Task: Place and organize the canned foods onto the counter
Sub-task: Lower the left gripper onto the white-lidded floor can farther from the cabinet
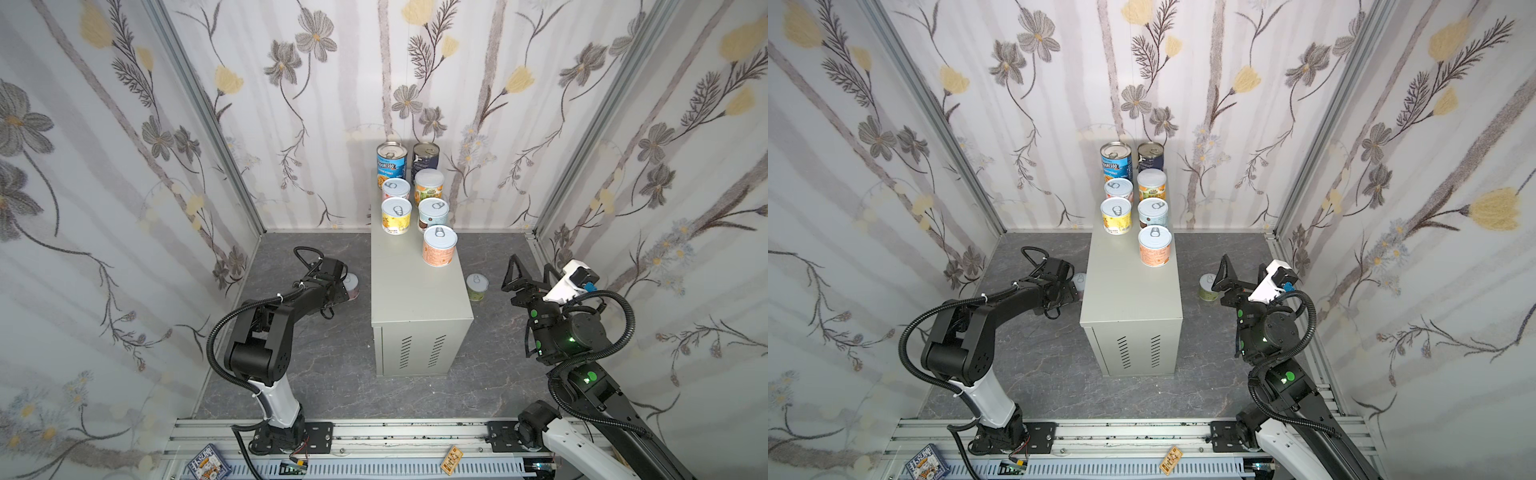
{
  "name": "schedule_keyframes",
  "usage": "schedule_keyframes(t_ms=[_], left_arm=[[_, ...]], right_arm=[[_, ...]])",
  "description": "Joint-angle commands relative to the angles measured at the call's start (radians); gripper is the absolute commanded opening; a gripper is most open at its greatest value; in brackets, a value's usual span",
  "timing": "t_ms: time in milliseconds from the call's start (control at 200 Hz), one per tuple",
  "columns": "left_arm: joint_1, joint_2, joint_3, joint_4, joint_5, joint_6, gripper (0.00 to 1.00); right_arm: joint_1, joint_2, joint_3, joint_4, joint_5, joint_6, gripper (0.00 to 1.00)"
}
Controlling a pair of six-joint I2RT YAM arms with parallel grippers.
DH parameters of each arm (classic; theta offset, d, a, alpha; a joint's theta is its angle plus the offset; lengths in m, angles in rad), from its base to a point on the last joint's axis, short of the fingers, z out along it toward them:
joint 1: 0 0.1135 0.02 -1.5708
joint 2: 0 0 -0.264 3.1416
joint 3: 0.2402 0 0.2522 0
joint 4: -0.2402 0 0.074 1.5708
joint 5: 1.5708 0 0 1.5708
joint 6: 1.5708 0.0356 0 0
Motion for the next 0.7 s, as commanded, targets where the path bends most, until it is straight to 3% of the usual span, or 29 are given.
schedule_keyframes(t_ms=[0, 255, 440, 695], left_arm=[[0.001, 0.026, 0.026, 0.023, -0.044, 0.002, 1.0], [0.006, 0.044, 0.016, 0.109, -0.07, 0.077, 1.0], [0.022, 0.048, -0.013, 0.246, -0.029, 0.119, 1.0], [0.031, 0.062, -0.061, 0.389, -0.026, 0.128, 1.0]], right_arm=[[-0.002, -0.003, -0.002, 0.005, 0.011, 0.01, 1.0], [-0.003, -0.014, 0.003, -0.007, 0.017, 0.01, 1.0], [-0.005, -0.014, 0.003, -0.013, 0.016, 0.012, 1.0], [-0.005, -0.011, 0.01, -0.025, 0.009, 0.013, 1.0]])
